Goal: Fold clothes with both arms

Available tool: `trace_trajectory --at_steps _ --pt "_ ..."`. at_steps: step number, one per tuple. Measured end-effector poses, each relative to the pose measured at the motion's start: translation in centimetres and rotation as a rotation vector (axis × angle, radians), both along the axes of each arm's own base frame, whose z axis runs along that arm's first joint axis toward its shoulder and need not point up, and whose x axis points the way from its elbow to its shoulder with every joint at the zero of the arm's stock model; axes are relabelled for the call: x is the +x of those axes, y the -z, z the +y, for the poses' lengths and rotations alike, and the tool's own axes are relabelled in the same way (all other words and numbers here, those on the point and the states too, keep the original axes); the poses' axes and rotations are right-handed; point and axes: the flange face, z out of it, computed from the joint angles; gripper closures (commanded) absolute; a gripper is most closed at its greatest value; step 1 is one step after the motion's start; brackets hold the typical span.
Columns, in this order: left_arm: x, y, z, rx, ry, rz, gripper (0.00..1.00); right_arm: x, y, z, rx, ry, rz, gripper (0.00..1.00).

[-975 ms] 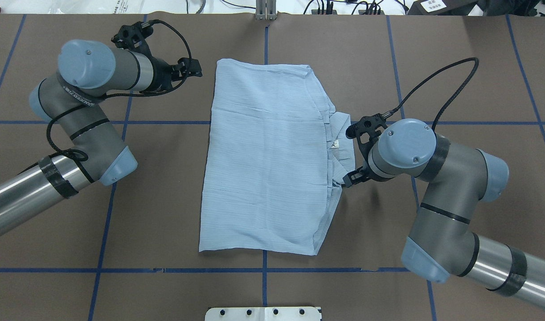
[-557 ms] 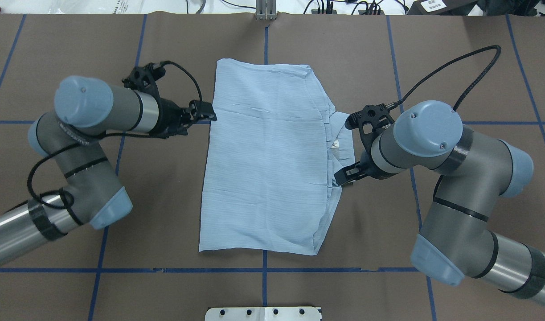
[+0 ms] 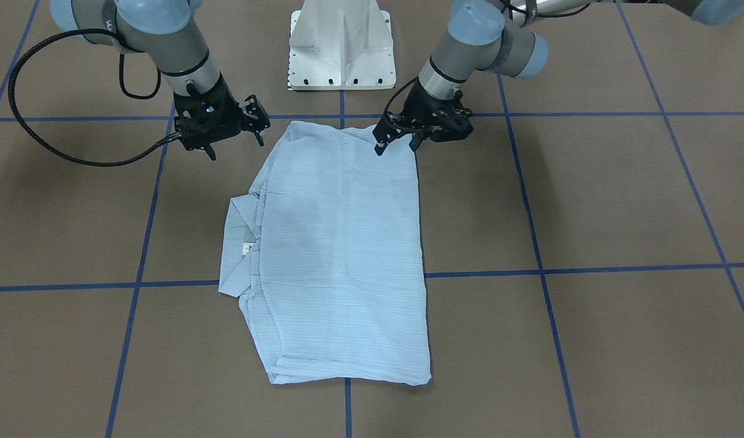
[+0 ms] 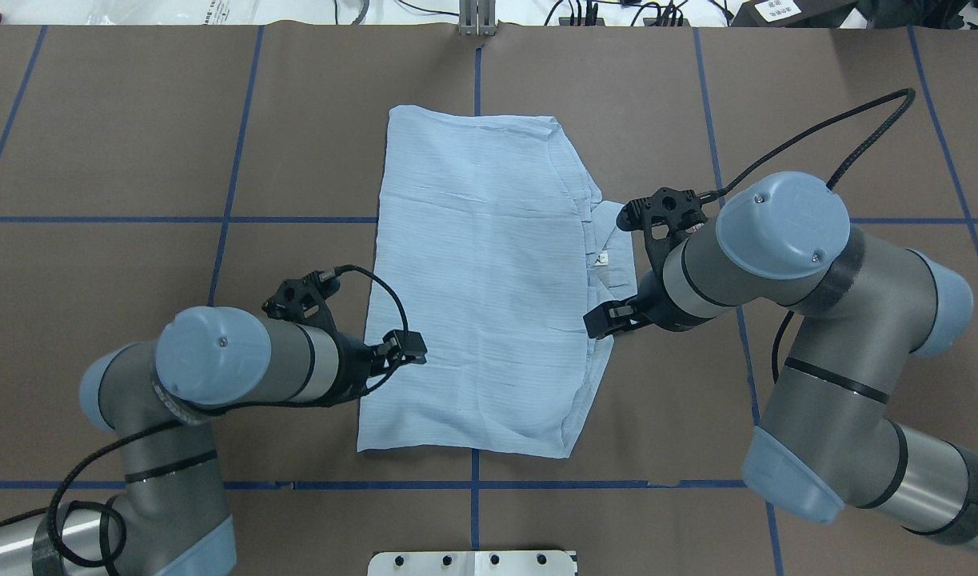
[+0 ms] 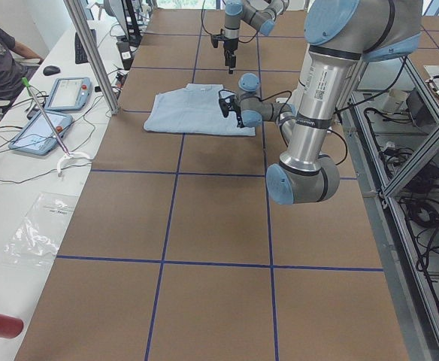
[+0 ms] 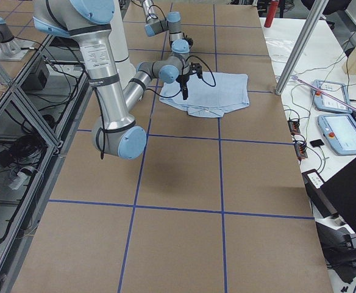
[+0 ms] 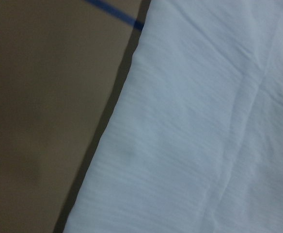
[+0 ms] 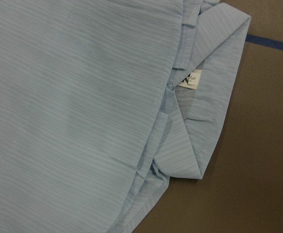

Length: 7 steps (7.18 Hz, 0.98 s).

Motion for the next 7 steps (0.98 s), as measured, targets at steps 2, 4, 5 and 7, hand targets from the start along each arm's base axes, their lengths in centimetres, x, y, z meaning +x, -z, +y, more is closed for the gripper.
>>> trace_trajectory --at_steps 2,4,5,7 --pt "1.5 -1.2 3.0 -0.022 -0.012 -0.05 0.07 -0.1 0.3 0.1 -0.012 -0.009 -0.007 0.0" --pt "1.4 -2.6 3.6 -0.032 -0.013 -0.088 0.08 -0.2 0.3 0.1 -0.019 -0.013 -0.007 0.0" --pt "1.3 -2.9 3.7 -0.038 -0.013 -0.103 0.09 -0.2 0.3 0.1 -0.019 -0.014 -0.006 0.0" --pt "1.5 -3.2 4.1 -0.048 -0.016 -0.125 0.13 -0.2 0.2 0.0 -0.02 -0.014 -0.005 0.0"
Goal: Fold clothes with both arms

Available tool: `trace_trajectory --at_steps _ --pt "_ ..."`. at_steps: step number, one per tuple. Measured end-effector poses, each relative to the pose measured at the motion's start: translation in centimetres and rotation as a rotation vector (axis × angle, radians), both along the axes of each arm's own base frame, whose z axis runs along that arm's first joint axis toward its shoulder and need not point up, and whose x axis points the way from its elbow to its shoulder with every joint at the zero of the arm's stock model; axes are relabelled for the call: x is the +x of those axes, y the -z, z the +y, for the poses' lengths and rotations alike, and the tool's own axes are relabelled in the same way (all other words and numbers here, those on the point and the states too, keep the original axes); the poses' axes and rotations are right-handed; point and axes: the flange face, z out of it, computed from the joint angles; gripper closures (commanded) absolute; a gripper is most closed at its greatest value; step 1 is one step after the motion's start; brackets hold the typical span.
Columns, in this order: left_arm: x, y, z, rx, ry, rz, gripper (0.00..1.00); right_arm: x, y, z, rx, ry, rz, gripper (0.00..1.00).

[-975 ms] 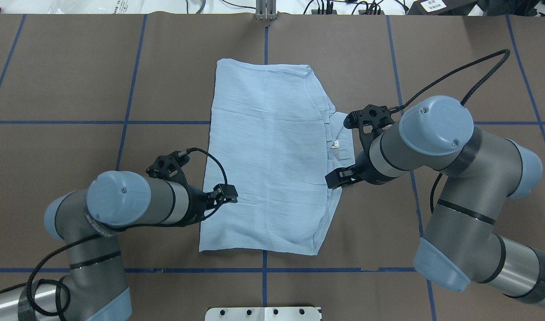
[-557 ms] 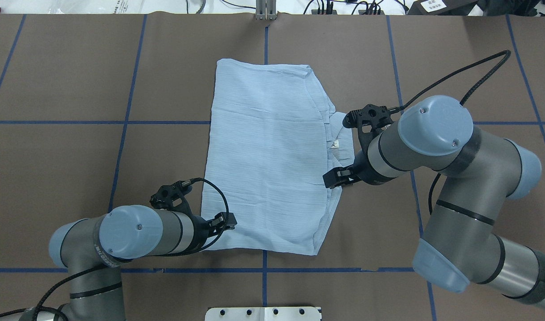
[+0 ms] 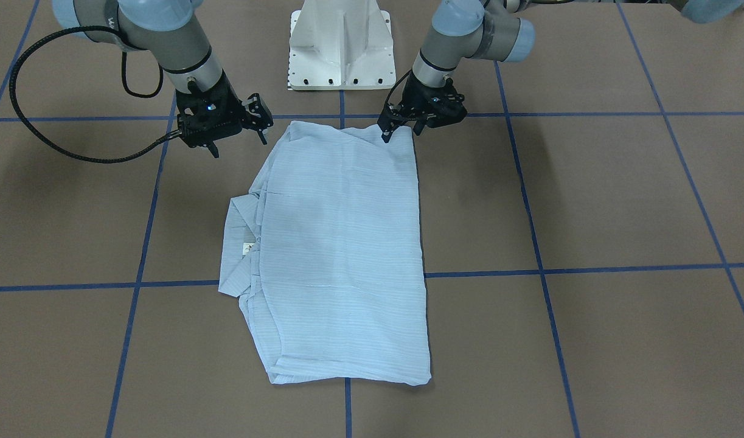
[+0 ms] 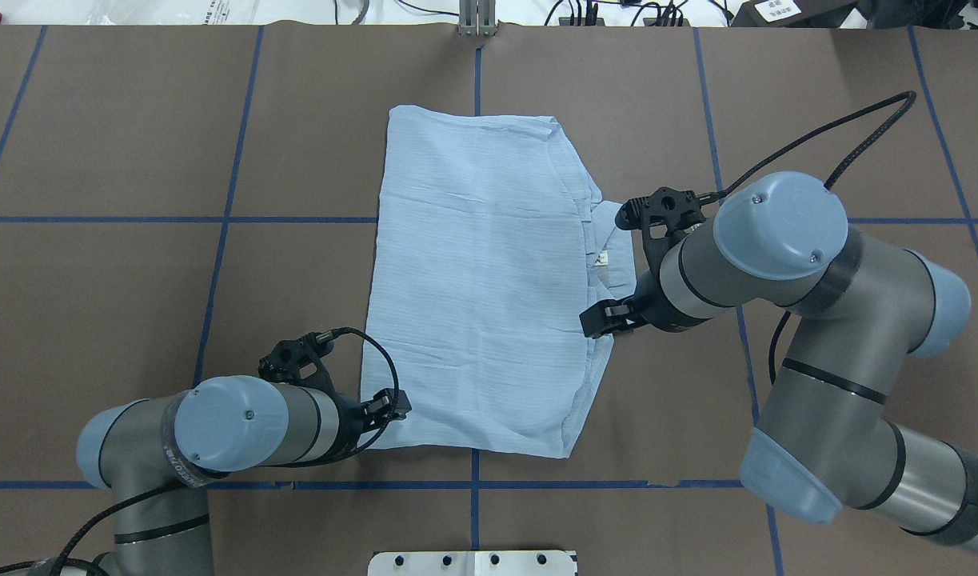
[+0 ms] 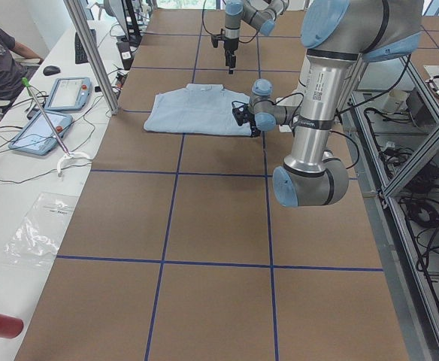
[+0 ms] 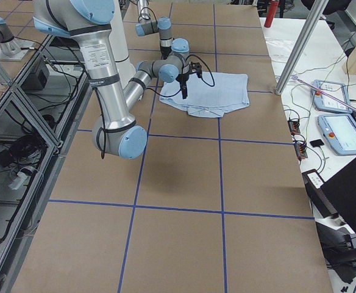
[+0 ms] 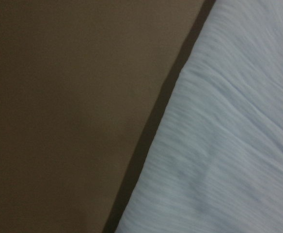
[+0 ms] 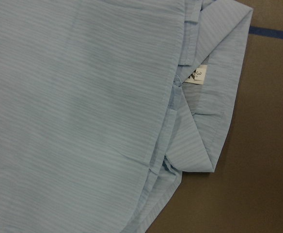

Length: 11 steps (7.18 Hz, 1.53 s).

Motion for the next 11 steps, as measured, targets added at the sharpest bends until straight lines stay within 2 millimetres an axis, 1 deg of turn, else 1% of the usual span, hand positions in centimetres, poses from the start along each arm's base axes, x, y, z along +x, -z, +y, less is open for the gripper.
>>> trace_trajectory --at_steps 1,3,6,7,8,11 --pt "0.1 -0.1 0.1 -0.002 -0.002 -0.006 0.15 0.0 0.0 0.0 0.0 0.0 0.001 0.0" --pt "0.3 0.0 0.4 -0.003 -0.008 -0.009 0.26 0.1 -0.1 -0.1 -0.001 -0.002 0.001 0.0" --pt "0.9 -0.1 1.4 -0.004 -0.028 -0.012 0.27 0.2 -0.3 -0.2 0.0 -0.002 0.004 0.0" --pt "1.1 -0.1 1.6 -0.004 -0.031 -0.012 0.34 0.2 -0.3 -0.2 0.0 -0.002 0.005 0.0" --pt "1.1 0.0 1.7 -0.005 -0.033 -0.012 0.37 0.2 -0.3 -0.2 0.0 -0.003 0.005 0.0" --pt "1.0 0.4 1.7 -0.003 -0.034 -0.003 0.37 0.3 -0.4 -0.2 -0.001 -0.003 0.007 0.0"
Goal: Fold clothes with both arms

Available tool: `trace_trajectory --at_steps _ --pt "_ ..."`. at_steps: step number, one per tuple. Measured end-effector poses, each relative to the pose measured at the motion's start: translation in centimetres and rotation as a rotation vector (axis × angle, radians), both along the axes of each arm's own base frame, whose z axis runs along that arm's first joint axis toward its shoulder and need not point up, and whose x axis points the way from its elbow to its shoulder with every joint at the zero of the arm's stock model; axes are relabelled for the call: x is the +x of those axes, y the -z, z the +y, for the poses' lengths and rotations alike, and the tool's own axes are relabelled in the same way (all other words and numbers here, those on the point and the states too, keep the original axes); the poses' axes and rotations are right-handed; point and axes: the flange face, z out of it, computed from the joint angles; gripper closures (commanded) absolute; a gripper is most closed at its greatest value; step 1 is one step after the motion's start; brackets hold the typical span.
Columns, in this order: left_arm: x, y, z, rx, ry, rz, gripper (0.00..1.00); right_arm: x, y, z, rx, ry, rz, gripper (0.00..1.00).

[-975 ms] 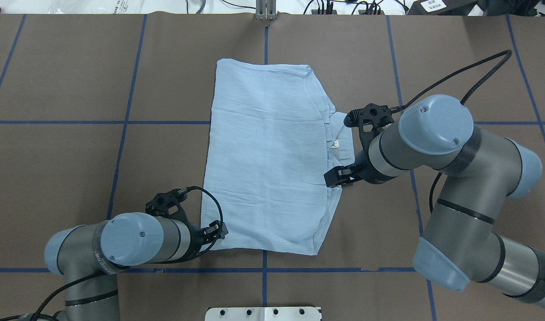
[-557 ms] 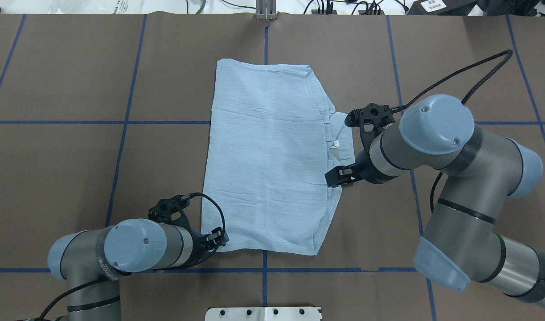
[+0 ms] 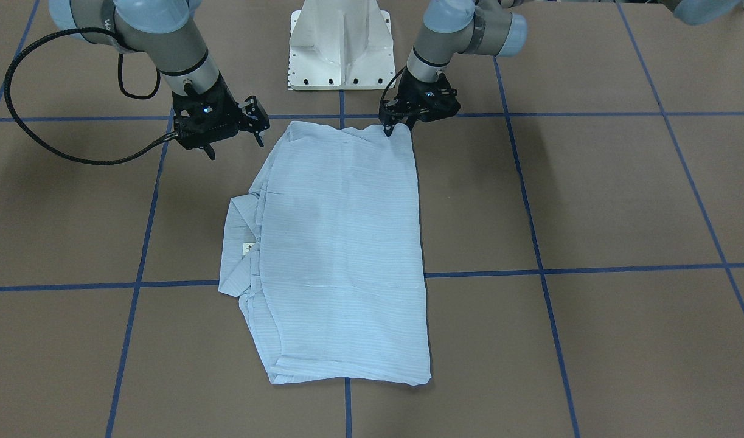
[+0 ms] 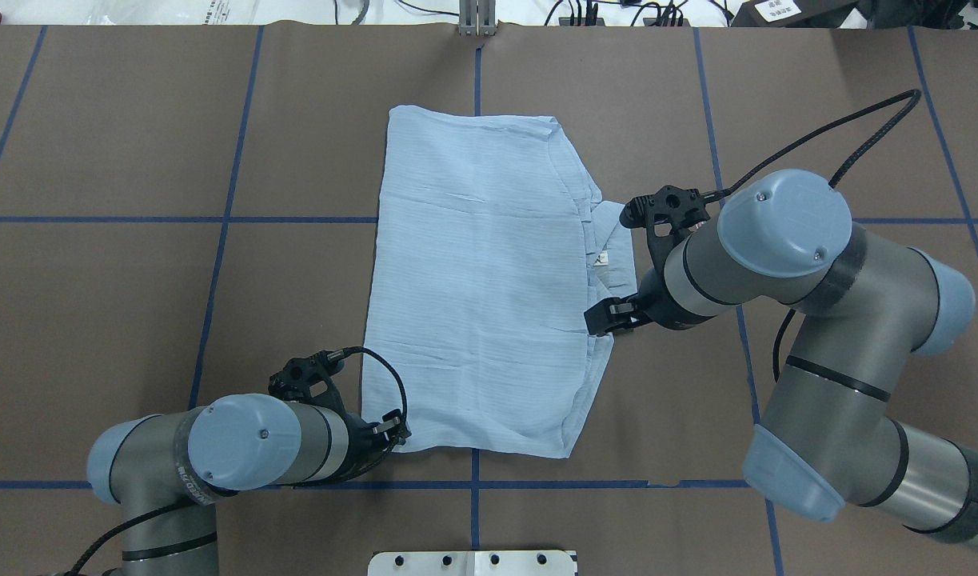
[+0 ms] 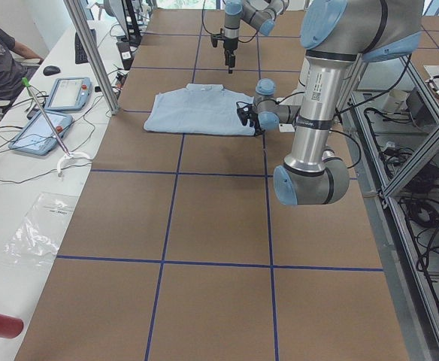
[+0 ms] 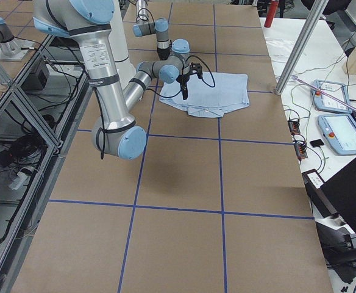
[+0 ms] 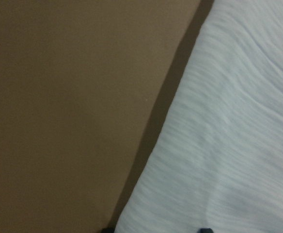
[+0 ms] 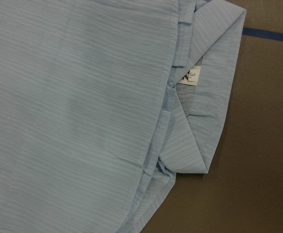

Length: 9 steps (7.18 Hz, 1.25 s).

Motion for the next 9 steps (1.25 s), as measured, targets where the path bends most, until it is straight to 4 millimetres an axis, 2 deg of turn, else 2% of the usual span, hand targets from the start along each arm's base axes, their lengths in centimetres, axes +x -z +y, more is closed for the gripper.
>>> trace_trajectory --at_steps 5,6,7,8,9 --pt "0.03 0.06 -0.06 -0.001 -0.001 -0.003 0.39 0.07 -0.07 -0.07 0.0 -0.003 0.002 0.0" --pt "0.04 -0.05 -0.08 -0.002 -0.001 -0.011 0.43 0.05 -0.13 -0.07 0.0 -0.003 0.003 0.0" --pt "0.05 -0.12 -0.1 -0.004 0.0 -0.016 0.6 0.03 -0.19 -0.09 0.0 -0.004 0.004 0.0" --pt "0.06 -0.12 -0.1 -0.004 0.0 -0.018 0.87 0.02 -0.25 -0.1 0.0 -0.004 0.006 0.0" --pt "0.02 -0.05 -0.13 -0.004 0.001 -0.017 1.0 0.01 -0.32 -0.12 0.0 -0.004 0.007 0.0"
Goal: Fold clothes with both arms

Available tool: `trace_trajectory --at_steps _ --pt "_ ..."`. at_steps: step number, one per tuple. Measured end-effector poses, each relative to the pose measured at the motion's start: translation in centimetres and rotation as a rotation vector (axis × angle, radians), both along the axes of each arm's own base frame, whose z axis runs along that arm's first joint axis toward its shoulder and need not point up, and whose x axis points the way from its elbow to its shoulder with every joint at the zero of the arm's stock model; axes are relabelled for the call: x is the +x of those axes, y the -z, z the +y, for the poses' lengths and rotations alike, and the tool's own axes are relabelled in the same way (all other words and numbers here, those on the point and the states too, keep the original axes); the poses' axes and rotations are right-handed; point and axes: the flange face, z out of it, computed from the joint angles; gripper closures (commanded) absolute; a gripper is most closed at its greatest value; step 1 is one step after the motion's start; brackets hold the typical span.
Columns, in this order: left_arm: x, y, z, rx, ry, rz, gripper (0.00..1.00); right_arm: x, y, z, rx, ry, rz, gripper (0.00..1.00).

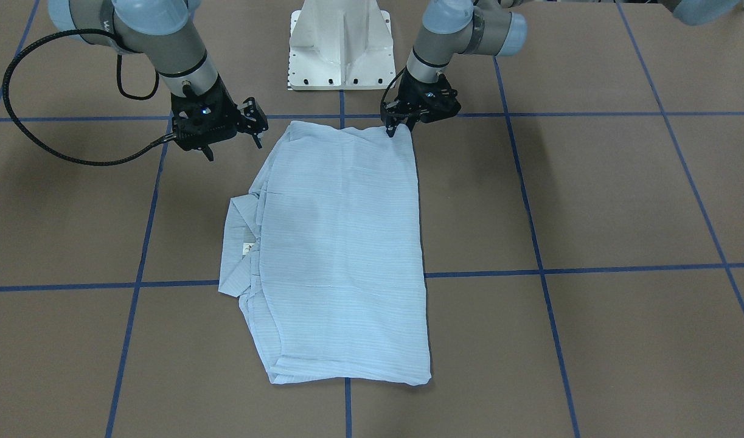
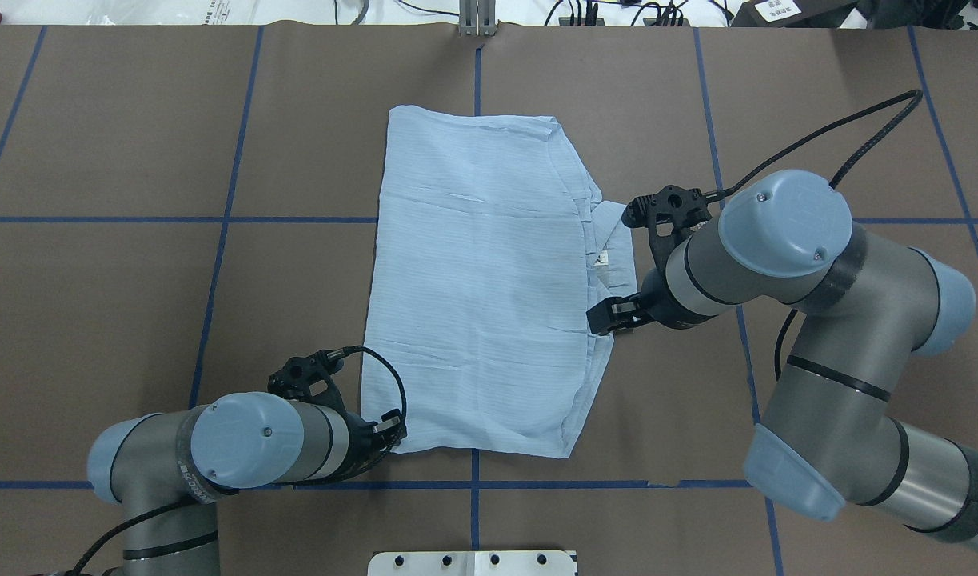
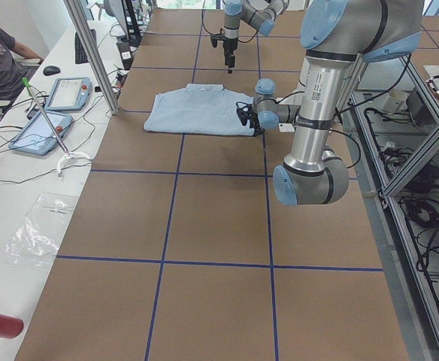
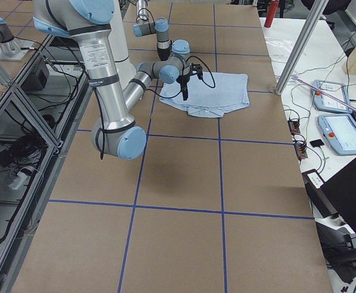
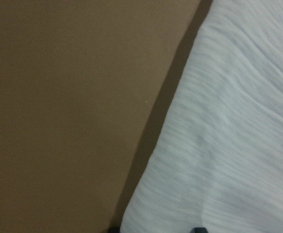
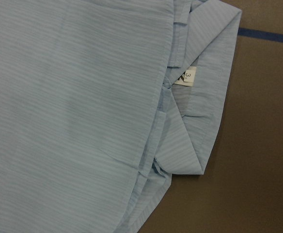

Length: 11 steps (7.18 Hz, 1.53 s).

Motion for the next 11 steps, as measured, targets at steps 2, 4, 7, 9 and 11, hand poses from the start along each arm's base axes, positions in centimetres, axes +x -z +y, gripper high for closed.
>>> trace_trajectory --at_steps 2,4,7,9,11 --pt "-0.5 0.7 0.0 0.002 0.002 0.015 1.0 0.0 -0.1 0.0 0.002 0.001 0.002 0.0" --pt "-1.5 2.2 0.0 0.009 0.007 0.046 1.0 0.0 0.0 0.0 0.0 0.001 -0.001 0.0" --pt "-2.4 3.3 0.0 0.004 0.013 0.066 1.0 -0.3 0.4 0.5 -0.046 -0.028 -0.011 0.0" --pt "-2.5 3.4 -0.1 0.002 0.014 0.067 1.0 -2.4 1.3 2.9 -0.166 -0.116 -0.054 0.0" --pt "-2.5 3.4 -0.1 0.002 0.016 0.066 1.0 -6.2 2.5 7.0 -0.285 -0.232 -0.085 0.0"
